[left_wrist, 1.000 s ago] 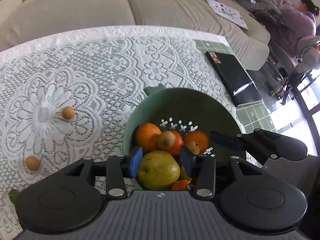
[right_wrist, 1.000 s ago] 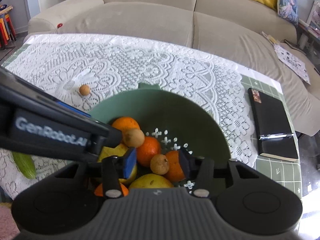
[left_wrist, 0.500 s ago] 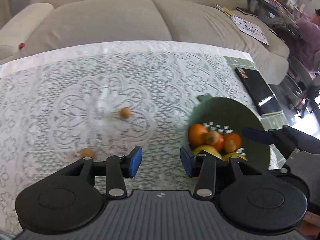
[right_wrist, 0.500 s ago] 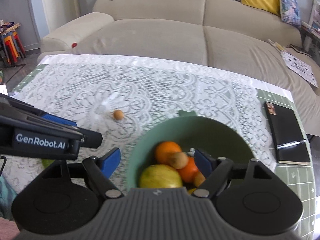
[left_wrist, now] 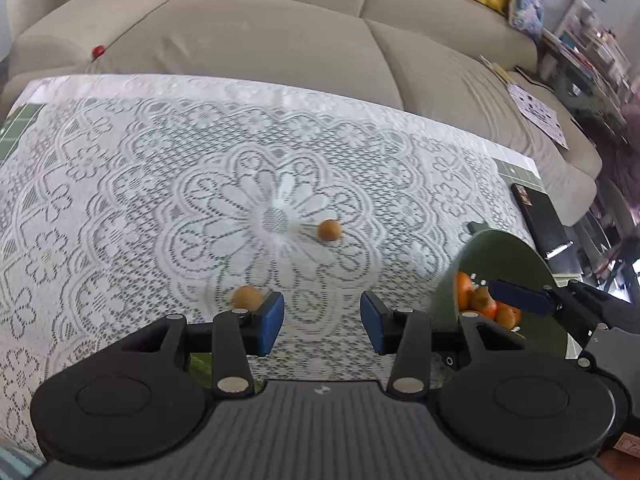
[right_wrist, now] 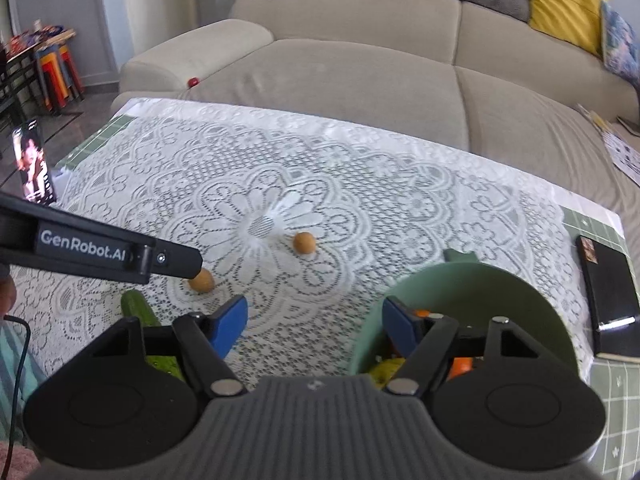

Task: Organize fruits
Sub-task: 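Withdraw both tools from the colander toward the two remaining kiwis, then grasp a kiwi with the left tool while the right tool closes on the other kiwi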

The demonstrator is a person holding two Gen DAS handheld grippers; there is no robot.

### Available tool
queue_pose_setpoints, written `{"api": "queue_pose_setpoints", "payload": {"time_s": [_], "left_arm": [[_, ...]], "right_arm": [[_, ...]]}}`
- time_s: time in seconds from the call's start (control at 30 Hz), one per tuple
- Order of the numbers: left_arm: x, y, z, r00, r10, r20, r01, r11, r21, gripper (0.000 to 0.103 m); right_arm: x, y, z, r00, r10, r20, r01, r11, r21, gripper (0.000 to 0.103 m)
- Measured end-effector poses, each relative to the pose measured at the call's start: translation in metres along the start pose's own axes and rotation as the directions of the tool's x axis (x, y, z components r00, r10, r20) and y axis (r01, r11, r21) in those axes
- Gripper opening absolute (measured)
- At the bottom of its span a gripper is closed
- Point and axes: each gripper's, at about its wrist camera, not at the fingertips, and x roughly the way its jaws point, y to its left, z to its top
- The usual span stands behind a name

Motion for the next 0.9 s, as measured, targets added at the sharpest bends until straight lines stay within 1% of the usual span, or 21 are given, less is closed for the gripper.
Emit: {"api": "queue_pose_setpoints", "payload": {"time_s": [0.07,0.17,0.23,0.3,0.4,0.57,0.73,0.9], "left_arm": [[0.003,0.007,-0.001,1.0,0.007,0.001,-0.007,1.0,-0.007,0.052],[0.007,0.016,-0.003,1.0,0.019,0.002,-0.019,1.0,-0.01,0.052],[0.011,0.022,-0.004,1.0,0.022,0.002,-0.022,1.0,-0.014,0.052],[0.015,0.028,-0.005,1.0,0.031,-0.002,-0.031,0.999,-0.016,0.052],[0.021,0.033,-0.007,0.999,0.045,-0.009,-0.045,0.999,-0.009,0.052],[0.034,0.034,-0.008,0.999,0.048,-0.022,-0.048,0.998,0.029,0.052],[0.051,0.033,-0.006,0.997,0.055,-0.046,-0.053,0.997,0.052,0.05],[0.07,0.041,-0.006,0.993,0.059,-0.101,-0.055,0.998,0.036,0.047]], "right_arm": [[0.005,0.005,0.001,1.0,0.013,-0.006,-0.013,1.0,-0.017,0.062],[0.014,0.009,0.003,1.0,0.026,-0.013,-0.026,0.999,-0.045,0.051],[0.019,0.011,0.003,0.999,0.034,-0.016,-0.035,0.998,-0.059,0.047],[0.024,0.012,0.004,0.999,0.051,-0.018,-0.052,0.997,-0.065,0.04],[0.033,0.015,0.006,0.997,0.067,-0.028,-0.069,0.995,-0.073,0.036],[0.049,0.017,0.009,0.996,0.08,-0.045,-0.085,0.991,-0.105,0.03],[0.064,0.013,0.014,0.995,0.083,-0.062,-0.089,0.99,-0.105,0.03],[0.079,0.012,0.018,0.993,0.087,-0.076,-0.094,0.99,-0.103,0.03]]}}
